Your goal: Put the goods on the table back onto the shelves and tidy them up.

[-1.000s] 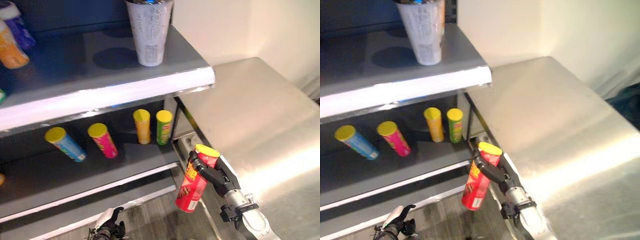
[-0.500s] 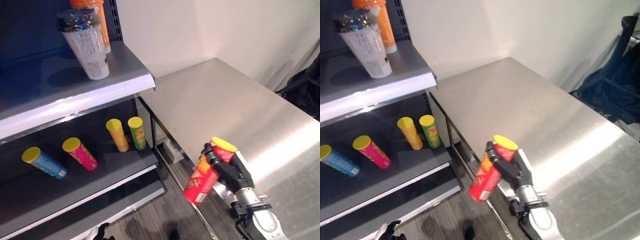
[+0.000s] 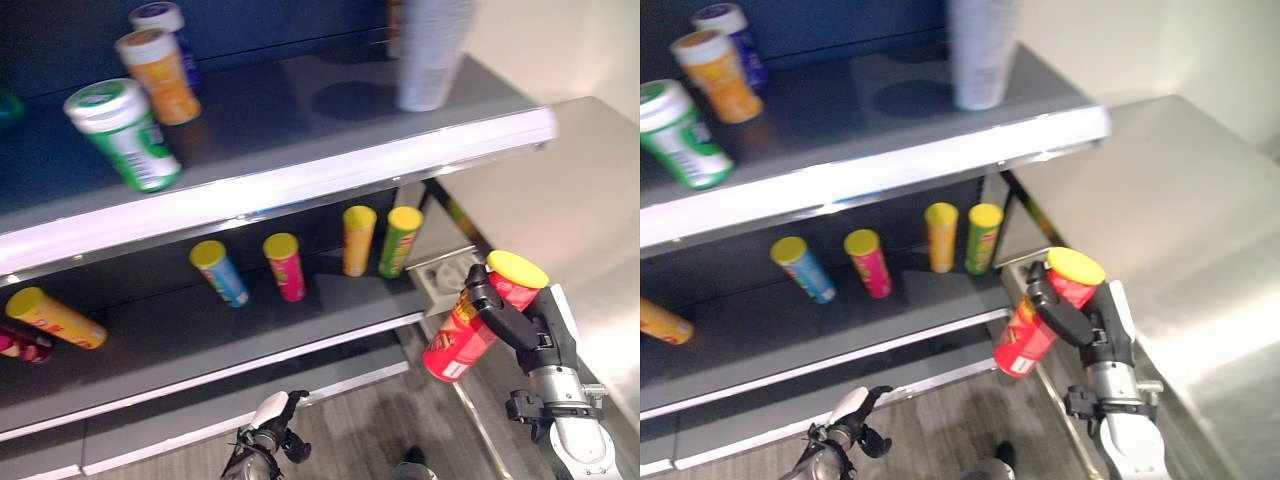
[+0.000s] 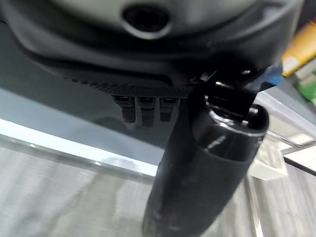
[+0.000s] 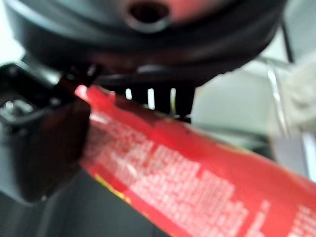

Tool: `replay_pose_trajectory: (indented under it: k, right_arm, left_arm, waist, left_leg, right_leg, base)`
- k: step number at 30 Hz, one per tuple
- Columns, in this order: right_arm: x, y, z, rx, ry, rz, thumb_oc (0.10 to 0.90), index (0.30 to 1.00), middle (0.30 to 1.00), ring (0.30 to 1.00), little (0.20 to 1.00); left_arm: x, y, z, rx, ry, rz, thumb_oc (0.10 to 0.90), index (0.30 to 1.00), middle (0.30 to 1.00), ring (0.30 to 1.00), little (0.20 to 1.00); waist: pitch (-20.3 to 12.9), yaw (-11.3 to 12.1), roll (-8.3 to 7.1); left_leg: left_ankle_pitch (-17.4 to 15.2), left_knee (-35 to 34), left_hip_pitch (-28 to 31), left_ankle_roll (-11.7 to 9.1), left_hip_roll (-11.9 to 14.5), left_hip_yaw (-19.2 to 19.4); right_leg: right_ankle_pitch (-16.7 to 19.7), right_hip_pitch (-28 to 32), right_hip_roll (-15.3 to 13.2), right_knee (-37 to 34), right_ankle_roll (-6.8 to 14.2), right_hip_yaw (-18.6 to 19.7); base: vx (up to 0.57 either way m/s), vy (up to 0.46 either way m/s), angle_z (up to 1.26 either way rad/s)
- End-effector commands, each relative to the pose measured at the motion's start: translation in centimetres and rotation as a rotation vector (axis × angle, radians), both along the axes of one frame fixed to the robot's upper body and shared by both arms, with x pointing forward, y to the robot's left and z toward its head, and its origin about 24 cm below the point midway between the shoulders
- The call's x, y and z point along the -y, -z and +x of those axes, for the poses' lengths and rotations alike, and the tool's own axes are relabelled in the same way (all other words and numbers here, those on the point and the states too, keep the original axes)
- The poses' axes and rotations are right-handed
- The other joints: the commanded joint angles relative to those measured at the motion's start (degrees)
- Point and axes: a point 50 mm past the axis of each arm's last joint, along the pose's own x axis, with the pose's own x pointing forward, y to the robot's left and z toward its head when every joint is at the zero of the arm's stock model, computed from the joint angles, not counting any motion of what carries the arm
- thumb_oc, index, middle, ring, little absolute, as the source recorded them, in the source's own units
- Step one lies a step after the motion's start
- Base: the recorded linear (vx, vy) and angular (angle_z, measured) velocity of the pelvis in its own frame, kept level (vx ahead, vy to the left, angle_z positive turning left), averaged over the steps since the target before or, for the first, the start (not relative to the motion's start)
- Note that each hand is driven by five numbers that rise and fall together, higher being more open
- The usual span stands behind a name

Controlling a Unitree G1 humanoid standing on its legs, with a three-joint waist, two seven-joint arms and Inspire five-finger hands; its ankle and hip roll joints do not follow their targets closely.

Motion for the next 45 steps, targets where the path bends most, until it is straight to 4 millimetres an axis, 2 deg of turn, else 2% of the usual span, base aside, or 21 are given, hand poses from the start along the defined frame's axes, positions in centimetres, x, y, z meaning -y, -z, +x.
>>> replay_pose_trajectory:
  k: [1, 3, 4, 7, 9, 12, 13, 14, 16, 19, 22, 29, 36, 37, 38, 39, 41, 42, 43, 44, 45]
  right_arm:
    - [-4.5, -4.5, 1.6, 0.303, -0.179, 0.019, 0.4, 0.3, 0.3, 0.3, 0.3]
    - [-4.9, -4.2, 1.7, 0.302, -0.17, 0.045, 0.4, 0.3, 0.3, 0.3, 0.3]
    - [-4.9, -4.2, 1.7, 0.302, -0.17, 0.045, 0.4, 0.3, 0.3, 0.3, 0.3]
    - [-5.4, -4.2, 2.1, 0.318, -0.155, 0.041, 0.4, 0.3, 0.3, 0.3, 0.3]
    - [-5.5, -4.4, 2.3, 0.329, -0.15, 0.048, 0.4, 0.3, 0.3, 0.3, 0.3]
    - [-5.2, -4.6, 2.3, 0.336, -0.149, 0.019, 0.4, 0.3, 0.3, 0.3, 0.3]
    - [-5.1, -4.9, 2.2, 0.344, -0.158, 0.007, 0.4, 0.3, 0.3, 0.3, 0.3]
    - [-5.1, -4.9, 2.2, 0.343, -0.158, 0.006, 0.4, 0.3, 0.3, 0.3, 0.3]
    - [-5.1, -5.0, 2.2, 0.352, -0.171, 0.012, 0.4, 0.3, 0.3, 0.3, 0.3]
    - [-4.7, -5.0, 2.0, 0.353, -0.164, -0.014, 0.4, 0.3, 0.3, 0.3, 0.3]
    - [-4.3, -4.7, 1.3, 0.333, -0.148, -0.025, 0.4, 0.3, 0.3, 0.3, 0.3]
    - [-3.8, -5.0, 0.8, 0.339, -0.143, -0.073, 0.4, 0.3, 0.3, 0.3, 0.3]
    - [-4.1, -6.0, 1.3, 0.394, -0.159, -0.128, 0.4, 0.3, 0.3, 0.3, 0.3]
    - [-4.0, -6.1, 1.3, 0.396, -0.167, -0.135, 0.4, 0.3, 0.3, 0.3, 0.3]
    - [-4.0, -6.1, 1.4, 0.395, -0.169, -0.134, 0.4, 0.3, 0.3, 0.3, 0.3]
    - [-3.9, -6.2, 1.3, 0.403, -0.161, -0.136, 0.4, 0.3, 0.3, 0.3, 0.3]
    - [-4.4, -6.4, 1.5, 0.424, -0.149, -0.159, 0.4, 0.3, 0.3, 0.3, 0.3]
    - [-4.6, -6.5, 1.5, 0.431, -0.141, -0.191, 0.4, 0.3, 0.3, 0.3, 0.3]
    - [-5.4, -6.4, 1.6, 0.443, -0.141, -0.187, 0.4, 0.3, 0.3, 0.3, 0.3]
    - [-5.4, -6.4, 1.6, 0.443, -0.141, -0.187, 0.4, 0.3, 0.3, 0.3, 0.3]
    - [-6.0, -6.1, 1.5, 0.44, -0.144, -0.151, 0.4, 0.3, 0.3, 0.3, 0.3]
  left_arm:
    - [-4.9, -0.7, 1.0, 0.051, -0.057, 0.102, 0.8, 0.9, 0.9, 0.9, 0.9]
    - [-6.1, -0.9, 1.1, 0.067, -0.071, 0.133, 0.8, 0.9, 0.9, 0.9, 0.9]
    - [-6.1, -0.9, 1.1, 0.067, -0.071, 0.133, 0.8, 0.9, 0.9, 0.9, 0.9]
    - [-7.5, -1.3, 1.3, 0.088, -0.097, 0.175, 0.8, 0.9, 0.9, 0.9, 0.9]
    - [-8.2, -1.5, 1.5, 0.1, -0.11, 0.193, 0.8, 0.9, 0.9, 0.9, 0.9]
    - [-8.5, -1.4, 1.2, 0.084, -0.107, 0.194, 0.8, 0.9, 0.9, 0.9, 0.9]
    - [-8.5, -1.0, 0.4, 0.051, -0.096, 0.195, 0.8, 0.9, 0.9, 0.9, 0.9]
    - [-8.5, -1.0, 0.4, 0.05, -0.096, 0.195, 0.8, 0.9, 0.9, 0.9, 0.9]
    - [-8.8, -0.7, -0.1, 0.024, -0.125, 0.195, 0.8, 0.9, 0.9, 0.9, 0.9]
    - [-8.2, -0.3, -0.5, 0.0, -0.142, 0.172, 0.8, 0.9, 0.9, 0.9, 0.9]
    - [-7.5, 0.3, -1.4, -0.032, -0.127, 0.157, 0.8, 0.9, 0.9, 0.9, 0.9]
    - [-5.7, 0.1, -1.2, -0.013, -0.015, 0.126, 0.8, 0.9, 0.9, 0.9, 0.9]
    - [-5.4, -0.5, -0.1, 0.037, 0.019, 0.126, 0.8, 0.9, 0.9, 0.9, 0.9]
    - [-4.8, -0.6, 0.4, 0.049, 0.034, 0.122, 0.8, 0.9, 0.9, 0.9, 0.9]
    - [-4.4, -0.8, 0.9, 0.068, 0.042, 0.118, 0.8, 0.9, 0.9, 0.9, 0.9]
    - [-3.2, -1.5, 2.2, 0.118, 0.085, 0.099, 0.8, 0.9, 0.9, 0.9, 0.9]
    - [-1.5, -2.4, 3.6, 0.181, 0.186, 0.104, 0.8, 0.9, 0.9, 0.9, 0.9]
    - [-1.5, -2.6, 3.9, 0.195, 0.213, 0.119, 0.8, 0.9, 0.9, 0.9, 0.9]
    - [-1.8, -2.8, 4.2, 0.214, 0.221, 0.139, 0.8, 0.9, 0.9, 0.9, 0.9]
    - [-1.9, -2.8, 4.2, 0.214, 0.221, 0.139, 0.8, 0.9, 0.9, 0.9, 0.9]
    - [-2.7, -2.7, 4.1, 0.212, 0.201, 0.162, 0.8, 0.9, 0.9, 0.9, 0.9]
  waist:
    - [-2.31, 0.37, -2.85]
    - [-1.99, 1.25, -4.09]
    - [-1.99, 1.25, -4.09]
    - [-0.81, 1.64, -5.79]
    - [0.02, 1.31, -5.87]
    - [0.04, 0.44, -5.6]
    - [-0.2, 0.22, -5.23]
    - [-0.24, 0.3, -5.18]
    - [-0.63, 0.01, -4.82]
    - [-1.87, -0.86, -5.46]
    - [-2.89, -1.05, -5.81]
    - [-1.66, -1.79, -4.89]
    - [0.04, -0.56, -5.51]
    - [-0.56, -0.76, -4.42]
    - [-0.86, -1.34, -3.59]
    - [-0.78, -2.46, -2.58]
    - [0.25, -4.11, -1.74]
    - [0.91, -4.4, -1.82]
    - [1.85, -4.07, -2.69]
    - [1.84, -4.05, -2.72]
    - [2.45, -3.23, -3.26]
  left_leg:
    - [-0.55, -8.62, 9.03, -4.75, 1.89, -2.26]
    - [-0.4, -10.95, 9.72, -3.32, -1.05, -2.0]
    - [-0.4, -10.95, 9.72, -3.32, -1.05, -2.0]
    - [-1.19, -12.82, 10.64, -1.0, -4.58, -1.62]
    - [-1.35, -12.96, 10.78, -0.03, -5.01, -0.62]
    - [-1.7, -13.2, 10.68, 1.49, -6.42, 0.28]
    - [-1.52, -13.2, 10.43, 2.48, -7.08, 1.28]
    - [-1.59, -13.2, 10.48, 2.46, -7.06, 1.37]
    - [-1.1, -13.2, 9.95, 3.28, -7.32, 2.66]
    - [-0.55, -13.0, 9.36, 4.24, -8.87, 4.1]
    - [-0.85, -12.83, 9.84, 3.94, -9.37, 4.72]
    - [-2.35, -6.39, 8.38, 3.29, -7.48, 6.22]
    - [-5.45, 6.93, 3.49, 1.5, -3.36, 2.44]
    - [-3.87, 7.22, 6.64, -0.26, -1.23, -0.65]
    - [-2.07, 6.38, 7.62, -1.42, -0.58, -2.37]
    - [-0.03, 3.33, 8.62, -2.59, -0.02, -5.71]
    - [-4.66, -7.4, 12.24, -0.79, -3.45, -5.69]
    - [-4.43, -10.98, 13.17, -0.27, -5.21, -5.14]
    - [-4.23, -13.2, 12.88, 0.78, -8.23, -5.1]
    - [-4.23, -13.2, 12.88, 0.8, -8.26, -5.08]
    - [-4.13, -13.2, 11.79, 0.91, -9.11, -4.42]
  right_leg:
    - [-5.59, -2.01, 10.74, -13.93, 8.05, 3.82]
    - [-1.47, -2.79, 7.81, -13.78, 8.95, 3.59]
    - [-1.47, -2.79, 7.81, -13.78, 8.95, 3.59]
    - [4.51, -3.63, 4.78, -13.55, 8.95, 3.19]
    - [3.81, -3.74, 5.09, -12.78, 8.95, 2.49]
    - [-1.52, -3.49, 8.57, -7.03, 8.73, 4.91]
    - [-5.15, -2.88, 11.67, -3.61, 7.97, 5.29]
    - [-5.43, -3.05, 11.67, -3.25, 7.96, 5.42]
    - [-10.03, -2.62, 15.05, 1.42, 6.29, 4.67]
    - [-15.84, -1.18, 22.21, 3.42, 4.07, 7.98]
    - [-18.64, 1.25, 24.97, -1.8, 2.22, 10.53]
    - [-19.79, 3.02, 26.49, -5.18, 0.39, 13.1]
    - [-18.21, 2.34, 24.65, -5.33, -0.66, 14.08]
    - [-16.15, -0.44, 22.77, -4.99, -0.08, 12.99]
    - [-14.83, -1.79, 22.25, -5.27, 0.32, 12.64]
    - [-11.49, -4.94, 19.82, -6.43, 1.38, 11.95]
    - [-8.14, -8.83, 16.59, -6.16, 4.42, 12.72]
    - [-5.88, -10.29, 15.24, -6.0, 5.93, 13.13]
    - [-0.23, -11.54, 12.72, -7.71, 8.14, 13.93]
    - [-0.19, -11.55, 12.71, -7.75, 8.14, 13.95]
    - [3.28, -12.01, 10.72, -10.69, 8.84, 11.86]
  base:
    - [-0.05, 0.439, 0.11]
    - [-0.08, 0.442, -0.06]
    - [-0.08, 0.256, 0.11]
    - [-0.12, 0.315, -0.01]
    - [-0.13, 0.3, 0.47]
    - [-0.05, 0.301, -0.47]
    - [-0.06, 0.262, -0.16]
    - [-0.1, 0.267, -0.15]
    - [-0.09, 0.153, -0.32]
    - [-0.04, 0.111, -0.27]
    - [0.02, -0.01, -0.3]
    - [0.0, -0.034, -0.22]
    - [-0.12, 0.062, -0.17]
    - [-0.25, 0.386, -0.12]
    - [-0.49, 0.659, 0.0]
    - [-0.42, 0.58, 0.37]
    - [-0.46, 0.684, 0.83]
    - [-0.5, 0.715, 0.88]
    - [-0.31, 0.424, 0.42]
    - [-0.36, 0.404, -0.04]
    - [-0.33, 0.32, -0.48]
